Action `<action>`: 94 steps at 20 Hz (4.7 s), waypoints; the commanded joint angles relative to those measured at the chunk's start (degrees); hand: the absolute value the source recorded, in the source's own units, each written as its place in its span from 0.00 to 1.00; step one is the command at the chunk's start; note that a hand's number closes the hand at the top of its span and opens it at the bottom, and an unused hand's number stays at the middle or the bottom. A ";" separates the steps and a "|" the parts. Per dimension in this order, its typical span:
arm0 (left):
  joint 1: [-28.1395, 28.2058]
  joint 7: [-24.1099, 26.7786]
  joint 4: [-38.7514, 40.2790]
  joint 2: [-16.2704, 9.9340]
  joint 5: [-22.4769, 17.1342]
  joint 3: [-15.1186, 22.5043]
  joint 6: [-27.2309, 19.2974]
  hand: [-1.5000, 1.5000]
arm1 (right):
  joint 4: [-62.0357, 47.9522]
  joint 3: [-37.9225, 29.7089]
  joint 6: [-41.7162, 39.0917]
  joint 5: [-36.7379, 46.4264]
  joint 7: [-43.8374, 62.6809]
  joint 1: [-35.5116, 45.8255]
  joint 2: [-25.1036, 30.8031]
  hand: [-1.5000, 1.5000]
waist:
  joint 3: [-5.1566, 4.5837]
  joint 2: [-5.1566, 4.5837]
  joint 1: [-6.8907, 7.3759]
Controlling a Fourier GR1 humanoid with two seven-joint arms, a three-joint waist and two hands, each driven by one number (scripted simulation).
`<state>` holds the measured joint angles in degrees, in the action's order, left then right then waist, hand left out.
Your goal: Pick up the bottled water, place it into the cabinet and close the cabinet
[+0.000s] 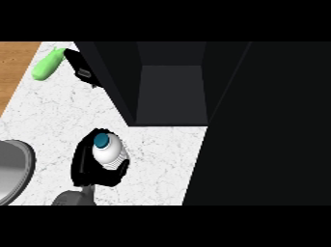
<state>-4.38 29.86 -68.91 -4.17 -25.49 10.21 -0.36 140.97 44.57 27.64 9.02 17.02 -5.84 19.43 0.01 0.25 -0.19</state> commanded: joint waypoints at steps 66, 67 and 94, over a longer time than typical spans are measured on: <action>-61.48 -4.72 59.57 3.68 12.47 -7.56 -37.63 1.00 | 6.27 2.07 -0.56 -1.62 -4.90 -4.89 4.80 0.00 | -0.05 -1.20 -3.64; -57.52 0.26 59.71 4.13 12.84 -7.25 -38.09 1.00 | 5.69 1.16 -1.04 -1.48 -4.22 -3.51 5.17 0.00 | -0.09 -1.46 -3.85; -57.58 7.89 57.48 4.09 13.88 -8.60 -31.07 1.00 | 2.82 0.91 0.48 -3.40 -6.72 -2.08 3.99 0.00 | -0.19 -1.25 -2.98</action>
<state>-63.17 33.13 -7.60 -0.22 -9.91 3.30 -38.20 140.90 45.09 27.92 4.46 8.62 -7.66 23.45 -0.16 -1.34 -4.33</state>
